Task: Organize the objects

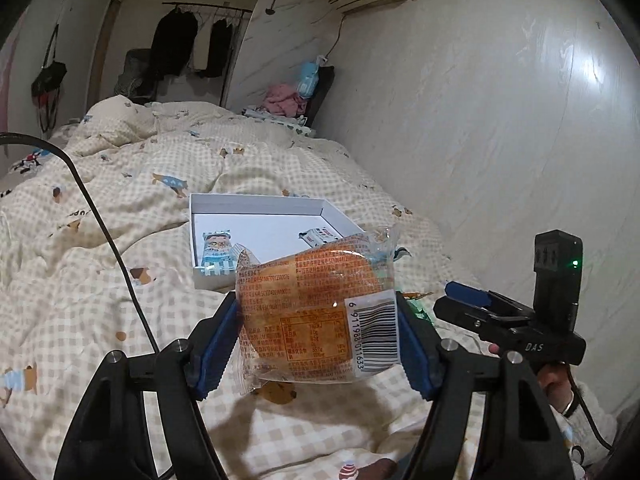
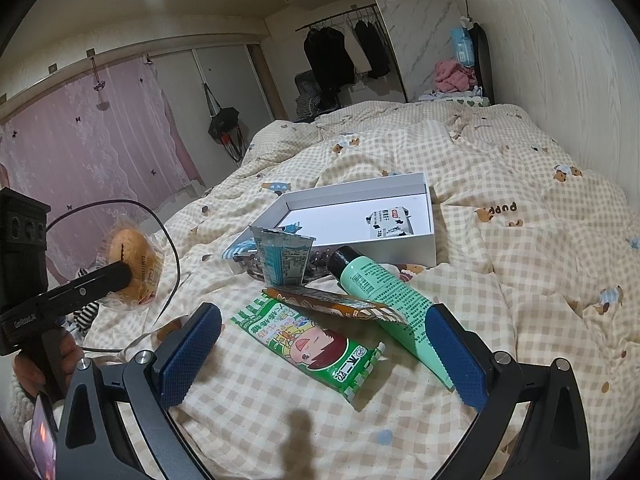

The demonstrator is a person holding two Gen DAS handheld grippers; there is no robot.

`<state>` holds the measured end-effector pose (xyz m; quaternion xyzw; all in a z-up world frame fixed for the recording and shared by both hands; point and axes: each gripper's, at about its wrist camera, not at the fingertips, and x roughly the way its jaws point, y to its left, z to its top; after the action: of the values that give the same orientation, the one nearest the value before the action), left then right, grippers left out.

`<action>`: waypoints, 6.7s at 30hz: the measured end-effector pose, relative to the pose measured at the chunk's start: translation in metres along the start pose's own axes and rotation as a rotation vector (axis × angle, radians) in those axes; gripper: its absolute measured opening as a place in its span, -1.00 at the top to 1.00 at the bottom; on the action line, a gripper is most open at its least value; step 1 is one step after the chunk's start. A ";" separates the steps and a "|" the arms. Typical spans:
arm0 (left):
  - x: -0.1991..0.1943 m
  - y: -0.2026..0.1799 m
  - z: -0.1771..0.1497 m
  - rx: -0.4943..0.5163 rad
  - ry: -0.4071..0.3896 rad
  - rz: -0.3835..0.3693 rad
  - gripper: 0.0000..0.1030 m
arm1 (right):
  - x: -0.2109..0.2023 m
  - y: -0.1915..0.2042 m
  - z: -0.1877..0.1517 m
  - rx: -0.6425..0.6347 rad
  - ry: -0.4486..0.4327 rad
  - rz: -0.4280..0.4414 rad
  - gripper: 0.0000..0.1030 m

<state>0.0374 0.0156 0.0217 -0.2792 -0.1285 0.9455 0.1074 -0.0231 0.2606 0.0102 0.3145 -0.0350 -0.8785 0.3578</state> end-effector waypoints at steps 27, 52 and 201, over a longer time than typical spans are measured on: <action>0.010 0.003 -0.005 -0.033 0.068 -0.071 -0.45 | 0.001 -0.006 -0.001 0.028 0.001 0.012 -0.99; 0.029 0.003 -0.010 -0.019 0.160 0.027 -0.45 | 0.021 -0.101 0.016 0.109 0.204 0.208 -0.67; 0.028 0.025 0.093 -0.076 0.053 0.057 -0.45 | -0.022 -0.025 0.078 0.246 -0.010 0.564 0.73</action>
<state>-0.0405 -0.0174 0.0753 -0.3116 -0.1532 0.9349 0.0731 -0.0718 0.2809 0.0769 0.3289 -0.2289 -0.7352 0.5467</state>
